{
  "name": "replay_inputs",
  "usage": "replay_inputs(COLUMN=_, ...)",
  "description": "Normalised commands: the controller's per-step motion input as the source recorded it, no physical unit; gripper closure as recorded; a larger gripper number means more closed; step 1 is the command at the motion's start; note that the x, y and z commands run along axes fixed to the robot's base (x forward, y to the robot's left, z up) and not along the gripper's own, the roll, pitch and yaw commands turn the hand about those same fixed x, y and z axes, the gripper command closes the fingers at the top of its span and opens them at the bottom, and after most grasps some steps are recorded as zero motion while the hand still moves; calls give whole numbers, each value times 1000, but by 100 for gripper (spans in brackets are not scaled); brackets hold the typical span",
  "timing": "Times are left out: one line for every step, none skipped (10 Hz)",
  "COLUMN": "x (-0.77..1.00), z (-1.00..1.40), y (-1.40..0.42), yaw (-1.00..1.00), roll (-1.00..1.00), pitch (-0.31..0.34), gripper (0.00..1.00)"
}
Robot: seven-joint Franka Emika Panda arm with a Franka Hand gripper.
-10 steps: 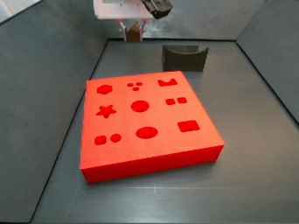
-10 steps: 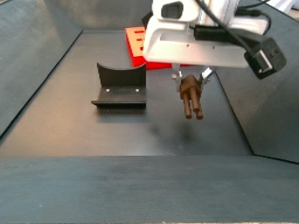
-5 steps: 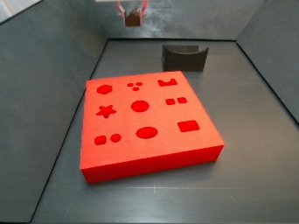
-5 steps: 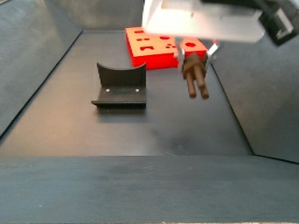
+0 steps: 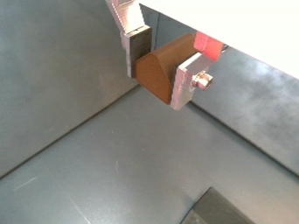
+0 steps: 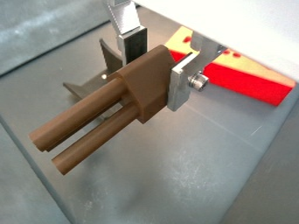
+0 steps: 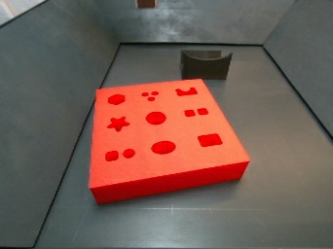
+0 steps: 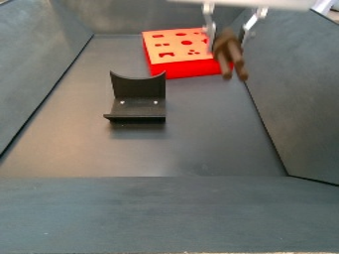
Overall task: Pick up the 3 prong object. Move up. Rotate the 3 prong object. Place the 3 prong object on the fixture. Regrasp the 3 prong object. Move to above the board. Insert the 3 prong object.
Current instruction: Place the 3 prong object on the fixture.
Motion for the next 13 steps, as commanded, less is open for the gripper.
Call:
replay_inputs(x=8, z=207, y=2, yaw=-24, roll=-22, pitch=74, gripper=100)
replay_inputs(x=1000, z=-70, y=-516, yaw=328, roll=-102, pitch=-34, gripper=100)
replay_inputs(x=1000, z=-105, y=-498, yaw=317, roll=-90, pitch=-26, gripper=100)
replay_inputs(x=1000, z=-97, y=-452, yaw=277, roll=-69, pitch=-24, gripper=100)
replay_inputs(x=1000, z=-83, y=-358, yaw=146, roll=-63, pitch=-14, gripper=100)
replay_inputs(x=1000, z=-81, y=-334, yaw=109, roll=-61, pitch=-11, gripper=100)
replay_inputs(x=1000, z=-75, y=-281, yaw=66, roll=-52, pitch=-4, gripper=100)
replay_inputs(x=1000, z=-73, y=-261, yaw=53, roll=-48, pitch=2, gripper=100)
replay_inputs(x=1000, z=-66, y=-209, yaw=40, roll=-33, pitch=18, gripper=100)
replay_inputs(x=1000, z=-61, y=-189, yaw=39, roll=-26, pitch=24, gripper=100)
replay_inputs(x=1000, z=-53, y=-147, yaw=36, roll=-12, pitch=39, gripper=100)
replay_inputs(x=1000, z=-52, y=-135, yaw=37, roll=-6, pitch=48, gripper=100)
replay_inputs(x=1000, z=-41, y=-104, yaw=41, roll=7, pitch=63, gripper=100)
